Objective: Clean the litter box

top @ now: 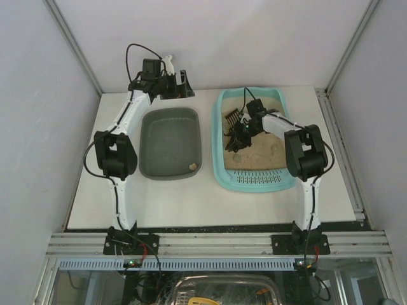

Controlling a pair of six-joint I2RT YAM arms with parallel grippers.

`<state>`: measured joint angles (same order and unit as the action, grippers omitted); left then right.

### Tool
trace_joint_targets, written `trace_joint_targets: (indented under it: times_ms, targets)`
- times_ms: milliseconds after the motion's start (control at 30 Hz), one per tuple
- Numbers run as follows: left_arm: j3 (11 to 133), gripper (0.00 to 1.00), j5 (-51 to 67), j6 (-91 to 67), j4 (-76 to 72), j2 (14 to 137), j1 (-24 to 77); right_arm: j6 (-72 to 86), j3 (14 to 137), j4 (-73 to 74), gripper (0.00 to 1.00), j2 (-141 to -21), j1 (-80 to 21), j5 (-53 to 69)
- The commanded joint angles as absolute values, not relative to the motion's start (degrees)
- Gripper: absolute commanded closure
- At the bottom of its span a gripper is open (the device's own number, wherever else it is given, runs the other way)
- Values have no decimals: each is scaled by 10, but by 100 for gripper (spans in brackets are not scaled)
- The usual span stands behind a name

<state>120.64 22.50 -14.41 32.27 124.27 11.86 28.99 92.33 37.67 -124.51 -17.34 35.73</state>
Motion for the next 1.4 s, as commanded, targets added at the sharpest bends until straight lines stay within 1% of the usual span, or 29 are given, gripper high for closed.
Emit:
trace_joint_targets:
  times_ms: [0,267,333,400,467,533,567,633,733,800,1000,1100,1167,1233,1300,1367]
  targets:
    - [1187,0,236,-128,320,1171,118,328,851,304,100,-1141,-146,383]
    - [1176,0,190,-68,381,1115,115,346,745,261,100,-1026,-111,455]
    - [1173,0,180,-55,391,1096,114,366,702,218,100,-996,-100,496]
    - [1166,0,167,-43,393,1074,114,413,641,144,100,-966,-84,546]
    - [1152,0,156,-38,393,1056,114,478,568,30,100,-932,-68,595]
    - [1132,0,148,-38,389,1038,113,565,492,-121,100,-899,-54,623]
    - [1117,0,146,-38,386,1028,113,636,452,-252,100,-887,-45,632]
    - [1086,0,143,-36,382,1007,111,751,390,-447,100,-875,-28,638]
    - [1043,0,140,-31,378,979,109,912,339,-718,100,-900,-7,633]
    - [1013,0,139,-25,376,961,107,1006,328,-851,100,-939,-2,623]
    - [972,0,127,-22,368,928,91,990,340,-843,100,-925,-17,649]
    - [964,0,126,-13,367,921,86,890,359,-704,100,-904,-58,699]
    - [960,0,126,-8,367,919,85,849,347,-655,100,-890,-56,684]
    - [957,0,126,-7,365,921,85,888,333,-697,100,-903,-35,669]
    - [958,0,127,-11,362,924,83,938,332,-776,100,-930,-25,668]
    - [962,0,132,-18,361,930,82,948,342,-780,100,-942,-35,682]
